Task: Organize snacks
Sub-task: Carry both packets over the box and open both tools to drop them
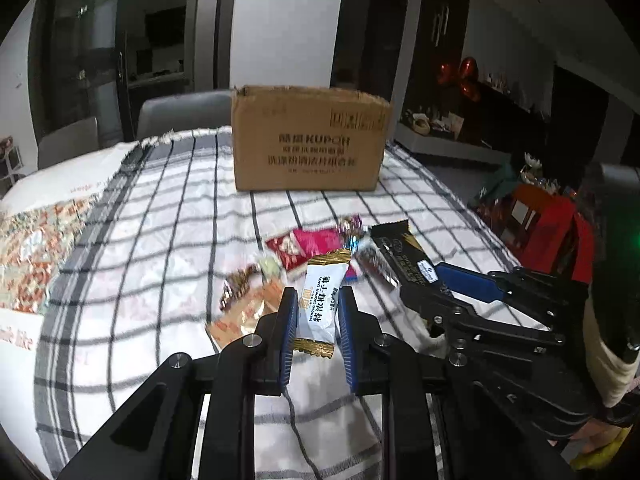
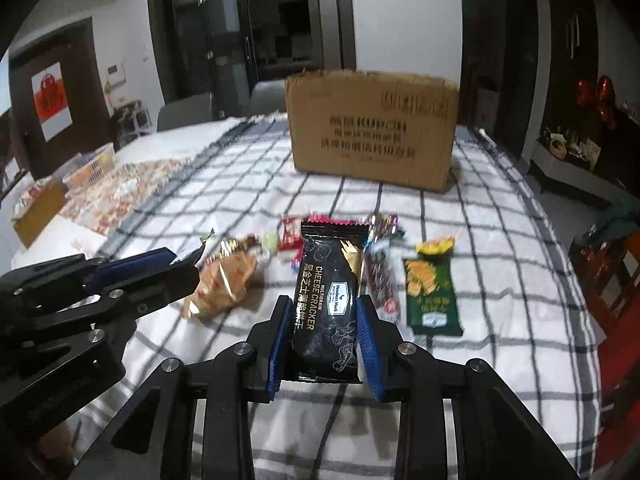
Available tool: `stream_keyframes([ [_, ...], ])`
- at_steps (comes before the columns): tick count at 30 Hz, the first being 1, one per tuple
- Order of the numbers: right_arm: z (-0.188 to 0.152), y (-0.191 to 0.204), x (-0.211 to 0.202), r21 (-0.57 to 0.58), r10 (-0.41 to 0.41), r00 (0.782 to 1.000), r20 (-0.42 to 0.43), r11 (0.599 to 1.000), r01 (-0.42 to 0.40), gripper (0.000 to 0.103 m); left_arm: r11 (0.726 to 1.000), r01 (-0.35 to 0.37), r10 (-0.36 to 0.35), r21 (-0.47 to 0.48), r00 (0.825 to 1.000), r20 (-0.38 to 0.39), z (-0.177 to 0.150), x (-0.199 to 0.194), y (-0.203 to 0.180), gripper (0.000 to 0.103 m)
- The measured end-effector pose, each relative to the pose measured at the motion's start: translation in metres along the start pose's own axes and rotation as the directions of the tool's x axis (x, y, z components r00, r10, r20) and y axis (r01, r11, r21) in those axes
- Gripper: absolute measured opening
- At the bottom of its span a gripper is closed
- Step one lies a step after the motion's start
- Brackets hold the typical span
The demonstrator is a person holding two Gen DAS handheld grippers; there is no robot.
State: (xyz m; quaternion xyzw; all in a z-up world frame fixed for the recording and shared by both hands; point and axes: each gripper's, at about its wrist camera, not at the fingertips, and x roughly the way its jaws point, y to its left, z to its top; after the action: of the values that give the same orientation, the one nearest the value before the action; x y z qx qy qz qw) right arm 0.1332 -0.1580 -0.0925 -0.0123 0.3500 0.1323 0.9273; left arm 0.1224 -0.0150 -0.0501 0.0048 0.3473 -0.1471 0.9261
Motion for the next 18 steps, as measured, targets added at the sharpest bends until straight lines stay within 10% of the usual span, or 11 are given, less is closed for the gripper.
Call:
stream_keyframes([
  [18,0.102,-0.037,-0.015,0.050,0.015,0.991,0.133,0.999,-0.022,0.034,0.998,0.000,-0.006,0.067,0.995,0.096,0.104,0.006,-0.001,0.021],
])
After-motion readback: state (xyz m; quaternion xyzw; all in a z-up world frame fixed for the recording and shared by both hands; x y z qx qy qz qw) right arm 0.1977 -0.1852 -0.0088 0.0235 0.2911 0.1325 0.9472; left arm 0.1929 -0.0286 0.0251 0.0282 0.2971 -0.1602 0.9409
